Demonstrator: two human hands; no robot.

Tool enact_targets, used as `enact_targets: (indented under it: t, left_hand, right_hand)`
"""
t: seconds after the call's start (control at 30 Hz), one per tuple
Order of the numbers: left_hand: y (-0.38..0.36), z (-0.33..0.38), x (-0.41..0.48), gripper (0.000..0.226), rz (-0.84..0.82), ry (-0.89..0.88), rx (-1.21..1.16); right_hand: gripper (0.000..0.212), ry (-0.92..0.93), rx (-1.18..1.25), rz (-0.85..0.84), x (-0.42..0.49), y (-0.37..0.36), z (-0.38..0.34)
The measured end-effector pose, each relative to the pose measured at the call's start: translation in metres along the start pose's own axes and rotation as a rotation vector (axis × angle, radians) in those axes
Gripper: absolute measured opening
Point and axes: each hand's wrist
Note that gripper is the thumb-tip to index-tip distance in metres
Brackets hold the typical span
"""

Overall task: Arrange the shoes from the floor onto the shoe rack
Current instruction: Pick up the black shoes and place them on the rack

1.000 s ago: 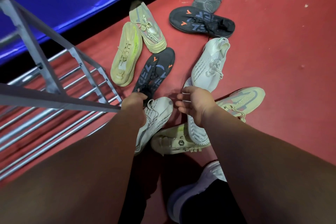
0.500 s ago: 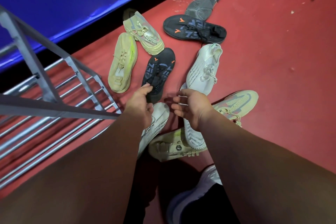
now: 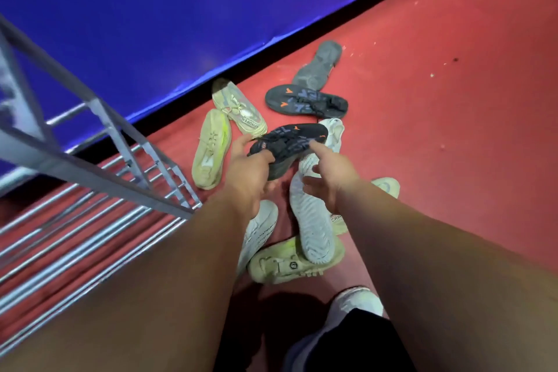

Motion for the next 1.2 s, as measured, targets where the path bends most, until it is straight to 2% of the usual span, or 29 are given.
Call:
enact_targets:
  t: [0.03,0.07,0.13,0.17,0.23,0.3,0.37,0.43,0.5,0.53,0.73,0.87,0.9,0.97,1.03,1.2]
  left_hand:
    - [0.002,0.011,-0.009,0.053,-0.013,-0.015,-0.017]
    - [0.004,0.022,-0.018,0.048,-0.018,-0.039,-0.018]
    - [0.009,0.040,-0.031,0.022,-0.018,-0.115,0.017]
    - [0.011,0.048,-0.038,0.016,-0.014,-0.146,0.008]
    - [0.014,0.060,-0.049,0.011,-0.007,-0.140,-0.051]
    - [0.016,0.067,-0.052,0.024,-0.041,-0.125,-0.117]
    - [0.017,0.070,-0.051,0.040,-0.090,-0.127,-0.126]
    - [0.009,0.066,-0.046,0.030,-0.112,-0.133,-0.104]
    - [-0.006,0.061,-0.033,0.009,-0.079,-0.103,-0.108]
    - [-0.014,0.057,-0.022,0.008,-0.043,-0.085,-0.107]
    - [-0.058,0.029,0.067,0.015,0.025,-0.043,-0.122]
    - [-0.065,0.026,0.128,0.006,0.117,-0.047,-0.140]
    - [-0.065,0.026,0.144,0.010,0.138,-0.043,-0.144]
    - [-0.067,0.026,0.173,0.025,0.170,-0.043,-0.126]
    - [-0.071,0.023,0.195,0.025,0.206,-0.043,-0.118]
    - [-0.083,0.002,0.231,0.022,0.208,-0.012,-0.055]
  right_hand:
    - [0.031,0.016,0.029,0.014,-0.010,0.007,-0.008]
    - [0.032,0.035,0.059,0.027,-0.018,0.015,-0.016]
    - [0.042,0.082,0.134,0.073,-0.037,0.030,-0.034]
    - [0.048,0.106,0.185,0.111,-0.048,0.038,-0.043]
    - [0.056,0.145,0.305,0.197,-0.063,0.057,-0.057]
    - [0.061,0.166,0.437,0.218,-0.064,0.077,-0.065]
    - [0.056,0.161,0.523,0.205,-0.057,0.092,-0.065]
    - [0.034,0.138,0.546,0.210,-0.042,0.103,-0.058]
    - [0.013,0.104,0.526,0.195,-0.020,0.109,-0.047]
    - [0.008,0.091,0.500,0.190,-0.005,0.110,-0.041]
    - [0.016,0.083,0.409,0.178,0.100,0.087,-0.028]
    - [0.023,0.088,0.287,0.141,0.160,0.058,-0.042]
    - [0.025,0.082,0.261,0.128,0.171,0.052,-0.047]
    - [0.020,0.084,0.228,0.143,0.189,0.042,-0.057]
    - [0.012,0.105,0.168,0.166,0.203,0.035,-0.067]
    - [0.007,0.223,0.016,0.279,0.248,0.036,-0.074]
Point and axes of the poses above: each hand's wrist, its own x-axis towards the middle knuckle, its own y-axis out of the back of the hand, z = x × y, and after that the axes turned 5 degrees about z, right-handed
